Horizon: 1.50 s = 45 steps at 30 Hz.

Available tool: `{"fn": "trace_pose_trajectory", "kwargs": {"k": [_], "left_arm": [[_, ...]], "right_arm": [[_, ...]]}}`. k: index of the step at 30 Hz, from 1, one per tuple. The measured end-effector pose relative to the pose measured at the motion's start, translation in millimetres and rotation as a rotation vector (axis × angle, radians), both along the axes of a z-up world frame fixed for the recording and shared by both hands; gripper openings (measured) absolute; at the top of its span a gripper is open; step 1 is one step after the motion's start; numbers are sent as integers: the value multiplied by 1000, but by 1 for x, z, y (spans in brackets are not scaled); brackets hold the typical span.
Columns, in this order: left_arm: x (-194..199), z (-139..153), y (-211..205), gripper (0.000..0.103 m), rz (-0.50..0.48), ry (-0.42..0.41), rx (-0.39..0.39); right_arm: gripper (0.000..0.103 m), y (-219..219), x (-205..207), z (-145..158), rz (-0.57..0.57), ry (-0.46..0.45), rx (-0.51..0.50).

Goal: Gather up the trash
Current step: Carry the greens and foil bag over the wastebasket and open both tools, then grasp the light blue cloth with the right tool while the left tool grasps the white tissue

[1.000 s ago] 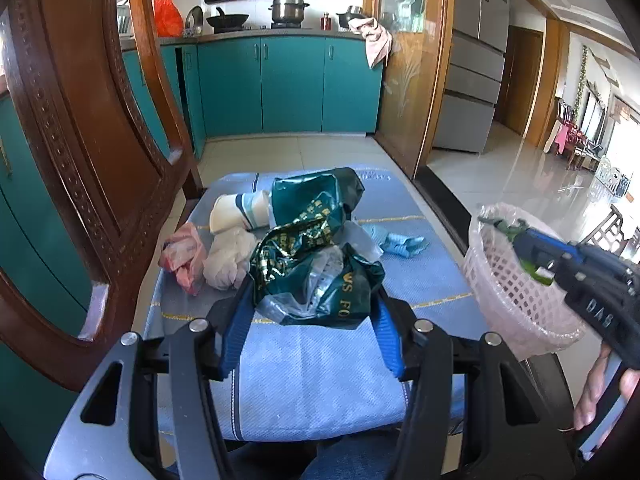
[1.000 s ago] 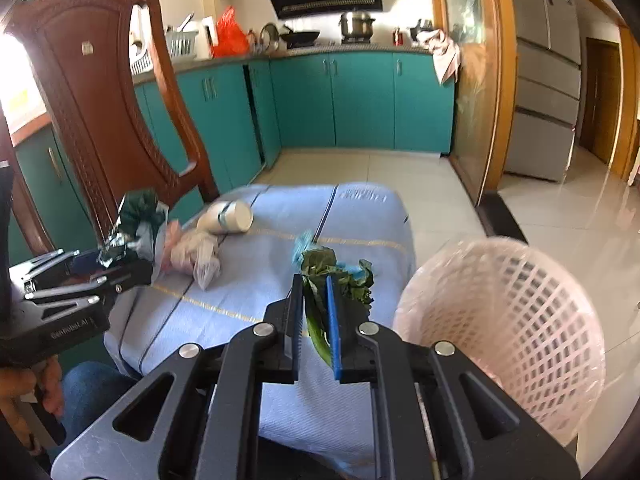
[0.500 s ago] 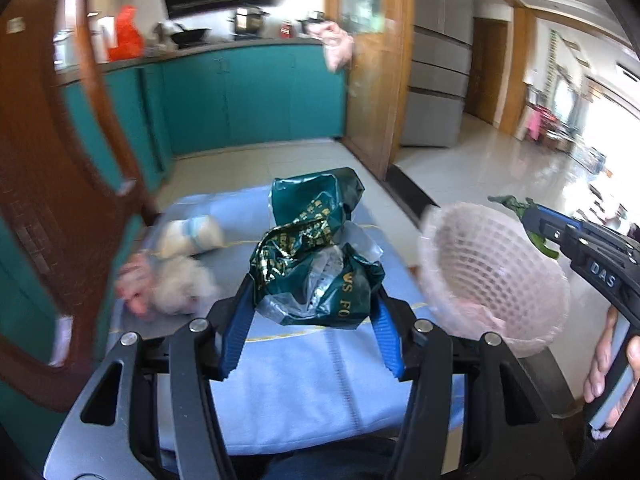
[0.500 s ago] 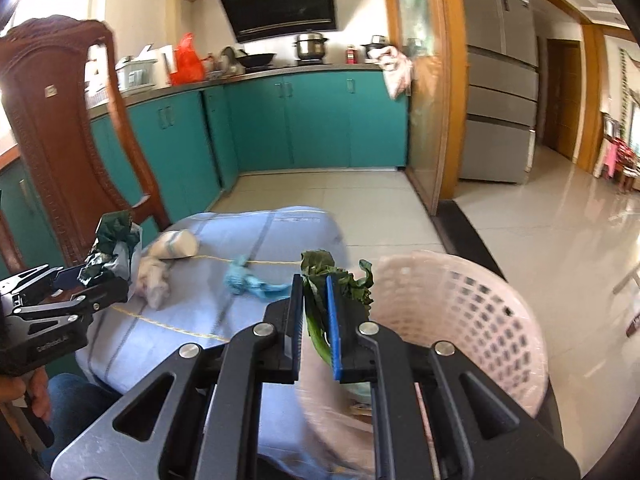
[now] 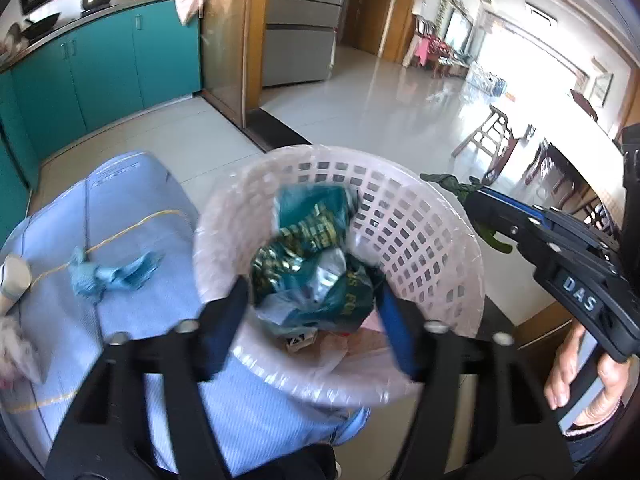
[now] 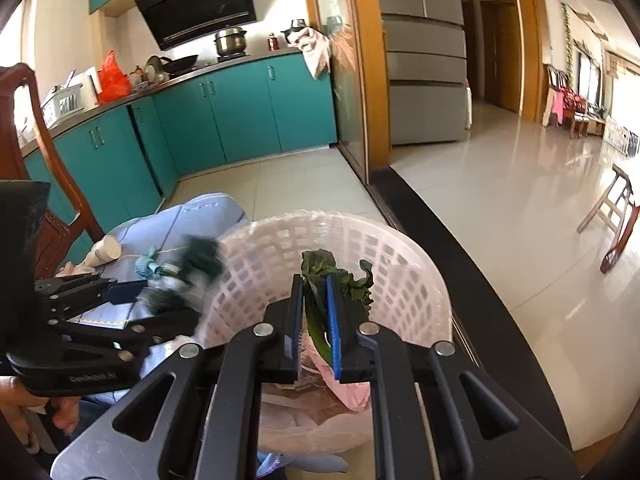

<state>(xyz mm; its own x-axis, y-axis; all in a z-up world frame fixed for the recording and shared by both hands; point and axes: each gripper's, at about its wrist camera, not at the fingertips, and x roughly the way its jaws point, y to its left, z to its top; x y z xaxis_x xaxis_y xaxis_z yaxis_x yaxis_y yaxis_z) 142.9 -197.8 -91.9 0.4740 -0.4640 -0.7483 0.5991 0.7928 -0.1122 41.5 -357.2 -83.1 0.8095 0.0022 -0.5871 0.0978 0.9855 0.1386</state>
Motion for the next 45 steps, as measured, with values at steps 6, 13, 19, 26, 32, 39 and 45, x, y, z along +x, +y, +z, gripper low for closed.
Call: {"fn": "trace_pose_trajectory", "kwargs": {"k": [6,13,19,26,32,39,45], "left_arm": [[8,-5,20,84,94,-22,35],[29,0,99,86,355,-62,70],[42,-2,176,87,577,-71,99],[27,-27,225,88,628,-33,134],[36,-52,237,89,582,85,45],[25,-47,248,89,585,11,10],[20,-36,264,92,662,-44,-12]], "right_arm": [[12,-4,10,-12,9,30,19],[43,10,24,-23,24,64,35],[62,33,28,-19,61,55,2],[65,107,38,-10,242,20,-11],[90,175,52,-12,375,96,-29],[90,220,58,-33,429,164,-113],[90,214,70,-31,383,168,-66]]}}
